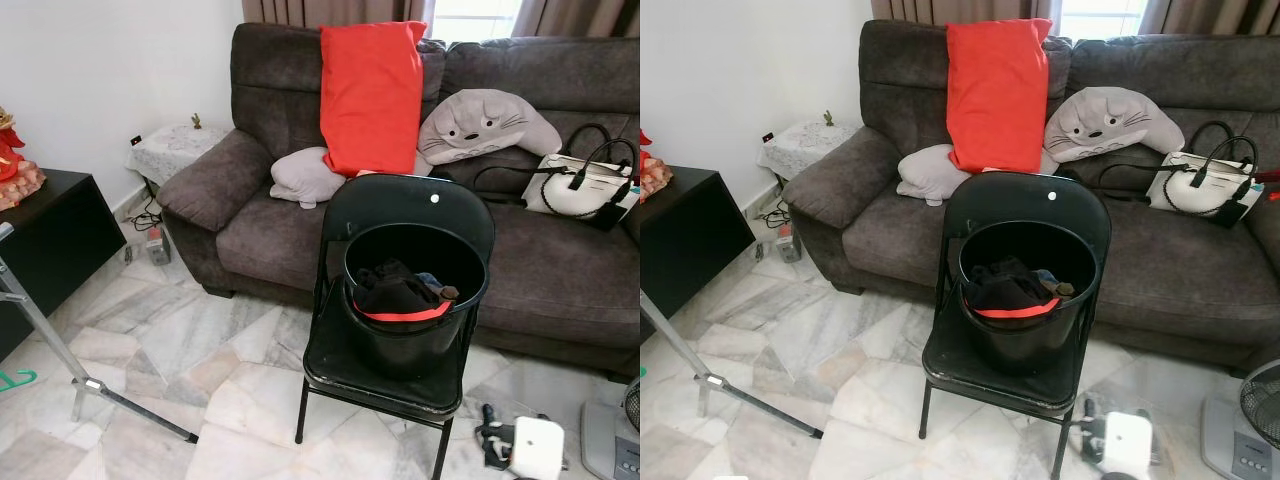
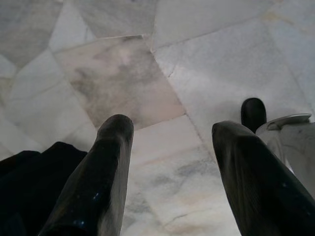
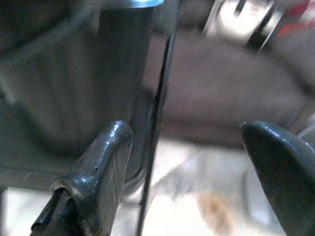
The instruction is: Hang hanger
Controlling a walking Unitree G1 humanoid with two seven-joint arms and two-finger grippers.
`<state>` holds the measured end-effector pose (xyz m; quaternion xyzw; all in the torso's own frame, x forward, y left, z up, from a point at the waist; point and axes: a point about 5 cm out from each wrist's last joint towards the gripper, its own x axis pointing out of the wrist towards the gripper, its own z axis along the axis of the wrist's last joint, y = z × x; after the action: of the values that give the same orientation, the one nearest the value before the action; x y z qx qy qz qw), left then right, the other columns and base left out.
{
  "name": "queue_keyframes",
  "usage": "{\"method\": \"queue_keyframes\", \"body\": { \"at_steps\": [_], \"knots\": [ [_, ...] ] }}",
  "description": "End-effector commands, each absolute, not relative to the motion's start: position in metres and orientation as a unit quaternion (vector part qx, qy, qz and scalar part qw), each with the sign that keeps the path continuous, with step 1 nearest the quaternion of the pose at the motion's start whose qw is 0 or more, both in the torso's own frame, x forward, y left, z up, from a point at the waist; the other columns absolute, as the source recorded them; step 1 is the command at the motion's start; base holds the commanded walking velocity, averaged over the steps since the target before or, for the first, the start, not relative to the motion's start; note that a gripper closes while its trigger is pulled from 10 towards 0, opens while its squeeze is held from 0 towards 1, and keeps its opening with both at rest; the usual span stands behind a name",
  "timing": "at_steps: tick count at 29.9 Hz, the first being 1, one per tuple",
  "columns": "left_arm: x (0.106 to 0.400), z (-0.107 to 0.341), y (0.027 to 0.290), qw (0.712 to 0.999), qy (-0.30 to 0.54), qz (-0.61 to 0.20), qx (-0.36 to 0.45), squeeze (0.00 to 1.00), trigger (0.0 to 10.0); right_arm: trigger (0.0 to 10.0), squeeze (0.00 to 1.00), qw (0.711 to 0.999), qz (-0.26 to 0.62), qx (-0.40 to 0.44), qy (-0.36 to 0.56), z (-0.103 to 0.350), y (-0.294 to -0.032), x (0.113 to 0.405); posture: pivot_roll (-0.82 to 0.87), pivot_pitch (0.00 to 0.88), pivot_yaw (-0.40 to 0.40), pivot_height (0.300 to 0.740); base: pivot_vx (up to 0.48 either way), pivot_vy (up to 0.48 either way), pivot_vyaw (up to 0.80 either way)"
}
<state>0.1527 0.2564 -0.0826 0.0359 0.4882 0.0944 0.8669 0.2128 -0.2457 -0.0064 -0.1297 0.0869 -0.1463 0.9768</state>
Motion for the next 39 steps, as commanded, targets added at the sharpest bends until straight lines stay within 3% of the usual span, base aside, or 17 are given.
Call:
{"method": "queue_keyframes", "body": {
  "at_steps": [1,6,12,36,39],
  "knots": [
    [0.149,-0.083,0.259,0.865,0.49,0.096,0.041,0.0,10.0,10.0,0.0,0.979,-0.134,-0.152,0.023,0.015,-0.243,0.223,-0.11,0.0,0.087,0.74,0.0,0.0,0.0],
    [0.147,-0.084,0.259,0.861,0.499,0.089,0.044,0.0,10.0,10.0,0.0,0.98,-0.088,-0.167,-0.059,0.045,-0.219,0.231,-0.12,0.0,0.088,0.74,0.0,0.0,0.0],
    [0.144,-0.084,0.263,0.86,0.5,0.099,0.034,0.0,10.0,10.0,0.0,0.984,-0.07,-0.156,-0.057,0.046,-0.201,0.24,-0.11,0.0,0.09,0.74,0.171,0.0,0.0],
    [0.146,-0.084,0.263,0.859,0.501,0.096,0.03,0.0,10.0,10.0,0.0,0.977,-0.09,-0.188,-0.052,0.065,-0.198,0.246,-0.12,0.0,0.101,0.74,0.322,0.0,0.0],
    [0.149,-0.083,0.261,0.862,0.496,0.098,0.029,0.0,10.0,10.0,0.0,0.967,-0.063,-0.238,-0.068,0.072,-0.195,0.243,-0.13,0.0,0.098,0.74,0.0,0.0,0.0]
  ]
}}
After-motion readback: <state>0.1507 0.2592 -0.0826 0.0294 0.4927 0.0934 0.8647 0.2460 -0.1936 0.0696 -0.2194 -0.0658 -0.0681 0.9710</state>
